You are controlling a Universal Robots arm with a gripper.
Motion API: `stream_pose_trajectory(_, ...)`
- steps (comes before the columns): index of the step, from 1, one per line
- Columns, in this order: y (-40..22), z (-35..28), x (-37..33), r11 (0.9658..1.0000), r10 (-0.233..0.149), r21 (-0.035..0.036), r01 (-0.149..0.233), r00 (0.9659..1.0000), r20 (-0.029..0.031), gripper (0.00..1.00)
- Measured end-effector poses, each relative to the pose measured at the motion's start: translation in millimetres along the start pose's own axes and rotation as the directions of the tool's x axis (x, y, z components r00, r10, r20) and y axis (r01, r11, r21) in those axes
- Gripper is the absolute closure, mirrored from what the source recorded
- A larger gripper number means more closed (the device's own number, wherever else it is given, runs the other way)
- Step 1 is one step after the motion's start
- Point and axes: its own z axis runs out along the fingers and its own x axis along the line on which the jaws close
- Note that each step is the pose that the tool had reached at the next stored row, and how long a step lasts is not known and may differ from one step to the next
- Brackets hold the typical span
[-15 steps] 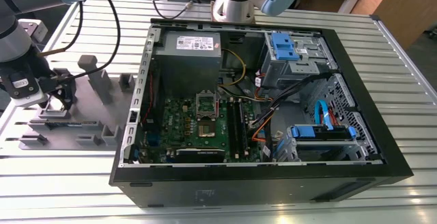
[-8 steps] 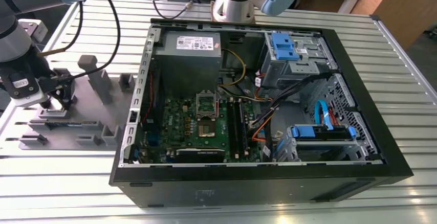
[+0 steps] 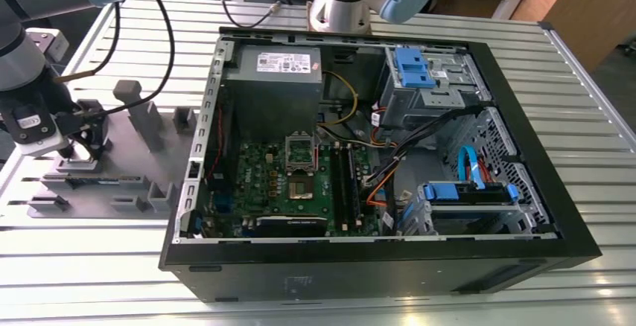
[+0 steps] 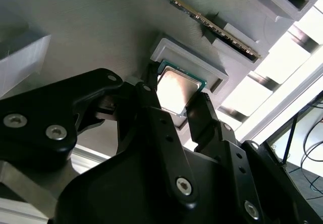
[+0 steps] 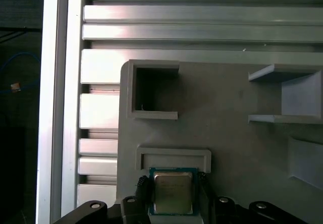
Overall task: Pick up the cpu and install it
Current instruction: 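Pick up the cpu and move it towards the insertion slot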
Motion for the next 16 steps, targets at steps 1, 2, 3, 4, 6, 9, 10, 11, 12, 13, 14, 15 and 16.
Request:
stream_pose_trajectory(1,0.0,0.1,0.0,1.0000,0.000,0.0000,0.000,1.0000,0.0001,0.49)
stream_pose_trajectory(2,0.0,0.1,0.0,1.0000,0.000,0.0000,0.000,1.0000,0.0001,0.49)
stream_pose_trajectory(3,0.0,0.1,0.0,1.0000,0.000,0.0000,0.000,1.0000,0.0000,0.49)
stream_pose_trajectory(4,0.0,0.1,0.0,1.0000,0.000,0.0000,0.000,1.0000,0.0000,0.51)
stream_pose_trajectory(6,0.0,0.1,0.0,1.0000,0.000,0.0001,0.000,1.0000,-0.0001,0.53)
stream_pose_trajectory(9,0.0,0.2,0.0,1.0000,0.000,0.0000,0.000,1.0000,0.0000,0.53)
stream_pose_trajectory(10,0.0,0.2,0.0,1.0000,0.000,0.0000,0.000,1.0000,0.0000,0.53)
stream_pose_trajectory(11,0.0,0.2,0.0,1.0000,0.000,0.0000,0.000,1.0000,0.0000,0.53)
stream_pose_trajectory(12,0.0,0.2,0.0,1.0000,0.000,0.0000,0.000,1.0000,0.0000,0.53)
stream_pose_trajectory(13,0.0,0.2,-0.1,1.0000,0.000,0.0000,0.000,1.0000,0.0000,0.53)
stream_pose_trajectory(14,0.0,0.2,-0.1,1.0000,0.000,0.0000,0.000,1.0000,0.0000,0.53)
stream_pose_trajectory(15,0.0,0.2,0.0,1.0000,0.000,0.0000,0.000,1.0000,0.0000,0.53)
stream_pose_trajectory(16,0.0,0.2,-0.1,1.0000,0.000,0.0000,0.000,1.0000,0.0001,0.53)
